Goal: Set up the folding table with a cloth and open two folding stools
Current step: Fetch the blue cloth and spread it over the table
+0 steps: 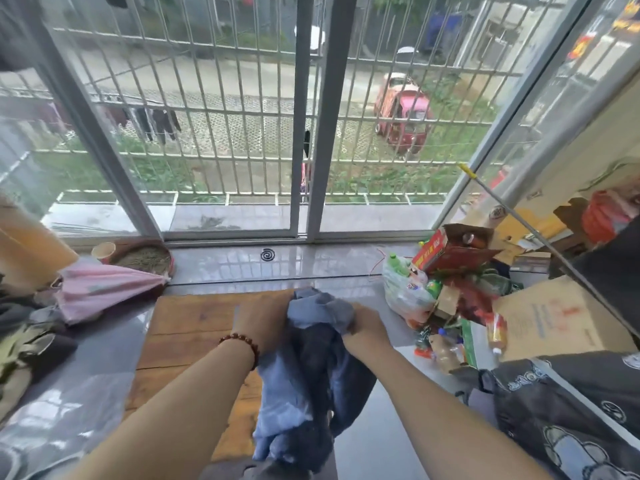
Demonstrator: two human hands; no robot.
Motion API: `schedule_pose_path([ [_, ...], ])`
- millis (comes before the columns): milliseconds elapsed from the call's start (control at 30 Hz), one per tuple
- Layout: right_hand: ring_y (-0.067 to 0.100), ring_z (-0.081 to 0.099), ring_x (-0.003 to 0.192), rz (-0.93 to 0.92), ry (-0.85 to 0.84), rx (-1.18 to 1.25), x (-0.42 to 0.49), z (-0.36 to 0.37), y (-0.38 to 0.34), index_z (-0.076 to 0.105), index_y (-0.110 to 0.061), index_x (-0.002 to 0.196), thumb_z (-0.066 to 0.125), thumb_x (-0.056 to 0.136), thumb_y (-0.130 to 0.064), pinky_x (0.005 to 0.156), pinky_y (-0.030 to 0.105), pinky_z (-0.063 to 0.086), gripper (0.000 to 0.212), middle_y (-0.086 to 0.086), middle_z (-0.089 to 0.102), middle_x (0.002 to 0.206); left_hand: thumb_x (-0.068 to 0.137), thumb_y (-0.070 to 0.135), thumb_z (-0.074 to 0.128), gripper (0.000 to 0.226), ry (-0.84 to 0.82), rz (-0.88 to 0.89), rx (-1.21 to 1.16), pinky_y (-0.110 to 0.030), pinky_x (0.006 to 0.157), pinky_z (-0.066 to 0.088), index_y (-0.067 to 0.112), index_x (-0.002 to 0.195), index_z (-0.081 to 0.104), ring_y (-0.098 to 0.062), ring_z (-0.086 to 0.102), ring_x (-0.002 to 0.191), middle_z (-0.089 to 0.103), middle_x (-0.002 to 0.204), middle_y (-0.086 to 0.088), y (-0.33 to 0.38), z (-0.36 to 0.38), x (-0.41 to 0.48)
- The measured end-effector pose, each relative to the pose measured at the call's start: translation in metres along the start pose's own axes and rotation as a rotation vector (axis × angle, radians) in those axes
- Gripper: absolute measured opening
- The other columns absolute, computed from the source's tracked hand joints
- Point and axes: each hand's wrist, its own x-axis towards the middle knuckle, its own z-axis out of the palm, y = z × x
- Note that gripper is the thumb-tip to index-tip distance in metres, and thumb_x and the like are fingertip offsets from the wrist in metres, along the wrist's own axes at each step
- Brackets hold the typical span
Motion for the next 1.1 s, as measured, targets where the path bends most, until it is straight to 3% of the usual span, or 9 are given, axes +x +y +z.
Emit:
schedule_pose_path([
  [100,0.028,0.061,0.099,-0.032,-0.048,-0.010,0.021,-0.001,-0.018,0.061,-0.012,0.105,0.047,0.088,-0.017,0.083,0.031,0.048,0.023,0.010,0.066,0.104,0.088,0.031,0.043,0.019,-0.055,-0.061,0.003,-0.033,0.072,0.043,0.037,0.106,0.047,-0.023,0.061,0.104,0.065,0.111,0.005,-0.018,-0.004,0.018],
  [267,0.025,0.062,0.099,-0.128,-0.121,-0.127,0.057,-0.010,-0.048,0.064,-0.014,0.103,0.050,0.088,-0.020,0.071,0.023,0.037,0.021,0.007,0.068,0.107,0.090,0.031,0.041,0.027,-0.081,-0.133,-0.040,-0.034,0.078,0.043,0.031,0.117,0.047,-0.025,0.058,0.110,0.062,0.116,0.001,-0.039,-0.017,0.036],
  [433,0.021,0.062,0.097,-0.272,-0.220,-0.143,0.070,-0.011,-0.089,0.064,-0.018,0.093,0.059,0.083,-0.029,0.069,0.022,0.038,0.016,0.005,0.069,0.103,0.088,0.035,0.045,0.023,-0.038,-0.209,0.021,-0.032,0.073,0.041,0.031,0.111,0.046,-0.023,0.061,0.105,0.064,0.111,0.004,-0.076,-0.021,0.036],
  [533,0.025,0.063,0.099,-0.352,-0.232,-0.232,0.084,-0.001,-0.112,0.064,-0.018,0.095,0.054,0.085,-0.025,0.070,0.025,0.040,0.016,0.006,0.068,0.101,0.091,0.030,0.046,0.020,0.023,-0.268,0.102,-0.032,0.068,0.039,0.028,0.110,0.053,-0.022,0.062,0.100,0.065,0.104,0.002,-0.093,-0.025,0.032],
  [600,0.027,0.064,0.095,-0.400,-0.243,-0.261,0.096,0.010,-0.120,0.057,-0.027,0.082,0.048,0.079,-0.030,0.075,0.031,0.049,0.009,0.001,0.066,0.090,0.088,0.023,0.048,0.015,0.015,-0.325,0.042,-0.033,0.071,0.045,0.024,0.101,0.056,-0.025,0.063,0.094,0.066,0.098,-0.002,-0.107,-0.016,0.035],
  [700,0.025,0.066,0.087,-0.473,-0.281,-0.306,0.138,0.040,-0.119,0.047,-0.035,0.071,0.038,0.065,-0.041,0.076,0.040,0.054,0.012,-0.005,0.060,0.079,0.081,0.029,0.045,0.007,0.027,-0.434,-0.076,-0.031,0.071,0.048,0.028,0.086,0.051,-0.021,0.066,0.090,0.066,0.093,0.001,-0.118,-0.004,0.033],
  [833,0.020,0.062,0.100,-0.695,-0.415,-0.298,0.127,0.017,-0.156,0.065,-0.028,0.096,0.045,0.087,-0.028,0.075,0.028,0.042,0.022,-0.004,0.066,0.097,0.090,0.017,0.048,0.033,0.092,-0.694,-0.138,-0.033,0.084,0.050,0.021,0.123,0.048,-0.023,0.062,0.103,0.061,0.114,-0.003,-0.106,-0.005,0.023],
  [967,0.028,0.051,0.120,-0.859,-0.526,-0.318,0.141,0.021,-0.166,0.055,0.001,0.120,0.037,0.100,-0.013,0.078,0.021,0.033,0.030,0.019,0.056,0.129,0.089,0.023,0.045,0.036,0.112,-0.960,-0.237,-0.033,0.085,0.046,0.030,0.124,0.046,-0.026,0.060,0.108,0.060,0.118,-0.001,-0.079,-0.010,0.013],
  [1100,0.024,0.059,0.111,-1.052,-0.650,-0.403,0.147,0.024,-0.167,0.061,-0.015,0.112,0.051,0.093,-0.028,0.086,0.028,0.041,0.025,0.005,0.064,0.114,0.090,0.020,0.044,0.036,0.162,-1.195,-0.236,-0.033,0.085,0.046,0.029,0.123,0.053,-0.023,0.059,0.111,0.060,0.124,0.002,-0.041,-0.006,-0.001],
])
